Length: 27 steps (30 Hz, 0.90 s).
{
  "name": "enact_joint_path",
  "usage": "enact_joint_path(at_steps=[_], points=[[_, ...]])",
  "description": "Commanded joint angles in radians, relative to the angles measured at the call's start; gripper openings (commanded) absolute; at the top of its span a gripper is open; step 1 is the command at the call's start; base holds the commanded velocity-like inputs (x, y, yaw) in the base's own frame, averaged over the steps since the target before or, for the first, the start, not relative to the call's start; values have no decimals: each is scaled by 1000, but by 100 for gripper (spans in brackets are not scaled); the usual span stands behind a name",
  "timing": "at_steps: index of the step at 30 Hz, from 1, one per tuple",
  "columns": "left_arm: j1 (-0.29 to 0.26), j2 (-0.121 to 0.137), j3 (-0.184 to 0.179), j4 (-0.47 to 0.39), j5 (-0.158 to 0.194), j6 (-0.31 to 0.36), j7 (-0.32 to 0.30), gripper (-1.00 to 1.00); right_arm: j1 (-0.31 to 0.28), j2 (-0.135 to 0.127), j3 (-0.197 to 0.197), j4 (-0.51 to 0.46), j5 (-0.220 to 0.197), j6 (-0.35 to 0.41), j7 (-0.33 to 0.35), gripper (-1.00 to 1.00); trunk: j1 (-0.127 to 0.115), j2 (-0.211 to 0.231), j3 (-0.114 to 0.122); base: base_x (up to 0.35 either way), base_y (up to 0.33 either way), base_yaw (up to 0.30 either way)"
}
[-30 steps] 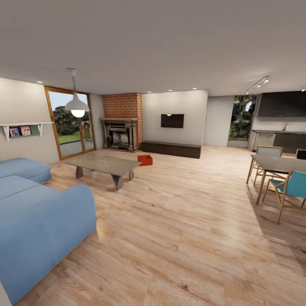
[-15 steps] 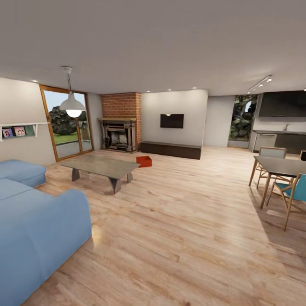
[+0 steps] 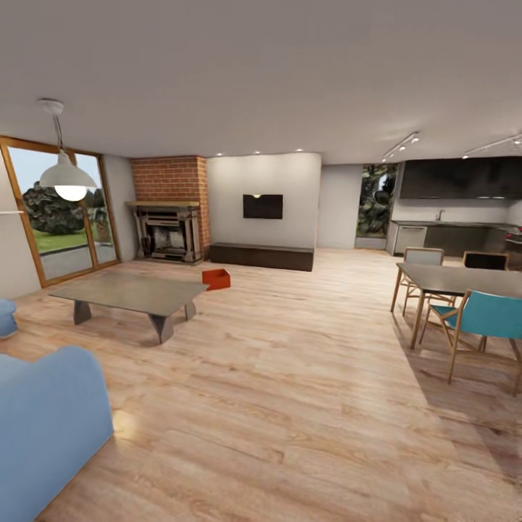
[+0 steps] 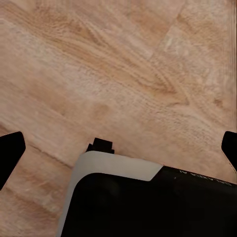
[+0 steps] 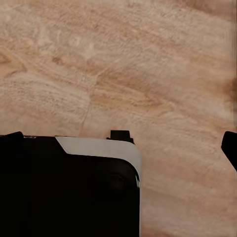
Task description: Move the two storage containers from the living room to the garage. In the garage, place one container on the floor and stack the other container on top of it (either order is fine).
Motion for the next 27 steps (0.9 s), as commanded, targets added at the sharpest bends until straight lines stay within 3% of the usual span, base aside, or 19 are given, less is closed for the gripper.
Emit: enact_joint_path(at_steps=[1, 7, 27], points=[[0, 0, -9, 0, 7, -3, 1, 100, -1, 1, 8, 3, -6, -5, 1, 100, 1, -1, -1, 322, 0, -286], [0, 0, -9, 0, 7, -3, 1, 100, -1, 1, 10, 3, -4, -4, 1, 100, 1, -1, -1, 322, 0, -151], [0, 0, -9, 0, 8, -4, 1, 100, -1, 1, 11, 3, -2, 5, -1, 100, 1, -1, -1, 322, 0, -3]])
